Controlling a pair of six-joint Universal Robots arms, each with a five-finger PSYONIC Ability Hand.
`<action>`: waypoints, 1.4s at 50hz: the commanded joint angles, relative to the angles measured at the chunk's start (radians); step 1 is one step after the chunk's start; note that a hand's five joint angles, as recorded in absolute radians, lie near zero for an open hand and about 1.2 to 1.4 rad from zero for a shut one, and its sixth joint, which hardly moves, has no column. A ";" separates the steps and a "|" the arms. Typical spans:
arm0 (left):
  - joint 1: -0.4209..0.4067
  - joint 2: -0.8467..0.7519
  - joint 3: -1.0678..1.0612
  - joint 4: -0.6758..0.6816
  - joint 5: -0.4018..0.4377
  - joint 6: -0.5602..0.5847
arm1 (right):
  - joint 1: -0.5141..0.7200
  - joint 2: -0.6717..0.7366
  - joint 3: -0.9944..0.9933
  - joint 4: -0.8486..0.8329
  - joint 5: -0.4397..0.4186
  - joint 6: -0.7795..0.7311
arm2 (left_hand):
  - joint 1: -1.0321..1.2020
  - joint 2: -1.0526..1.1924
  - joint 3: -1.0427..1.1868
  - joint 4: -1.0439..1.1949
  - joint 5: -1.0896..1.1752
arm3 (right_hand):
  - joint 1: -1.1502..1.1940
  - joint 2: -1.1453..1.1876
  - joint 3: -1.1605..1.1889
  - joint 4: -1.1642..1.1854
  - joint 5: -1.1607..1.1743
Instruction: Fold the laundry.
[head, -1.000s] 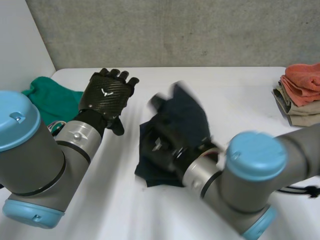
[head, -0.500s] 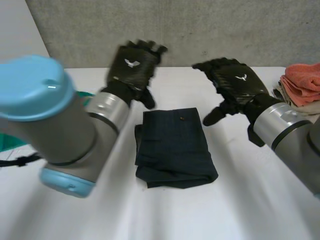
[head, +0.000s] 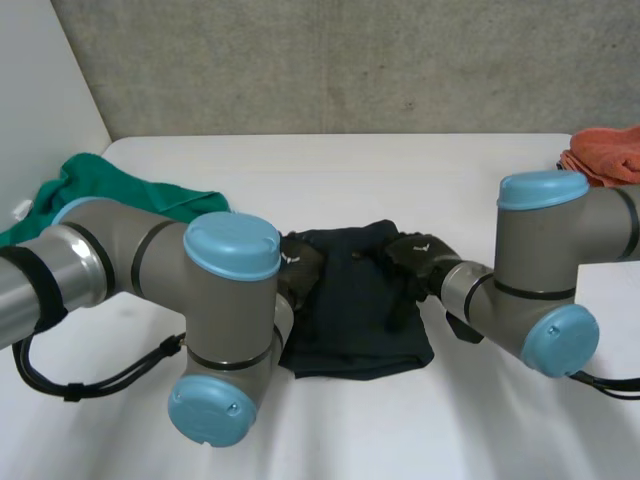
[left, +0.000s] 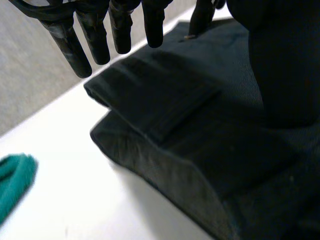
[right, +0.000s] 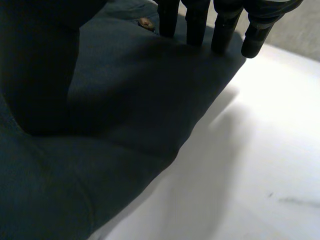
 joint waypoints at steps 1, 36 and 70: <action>0.002 -0.029 -0.024 -0.020 0.003 0.022 | 0.006 0.034 0.001 -0.004 0.062 -0.109 | 0.013 -0.007 -0.007 -0.002 -0.019 | -0.027 -0.026 -0.036 -0.030 -0.043; 0.102 0.237 0.280 -0.157 0.797 0.016 | 0.199 -0.295 0.732 -0.683 0.211 -0.292 | 0.016 -0.004 -0.004 0.001 -0.016 | -0.027 -0.026 -0.036 -0.030 -0.043; 0.097 0.234 0.246 -0.152 0.781 0.013 | 0.190 -0.081 0.462 -0.949 0.232 -0.286 | 0.010 -0.010 -0.010 -0.004 -0.022 | 1.195 1.196 1.186 1.192 1.179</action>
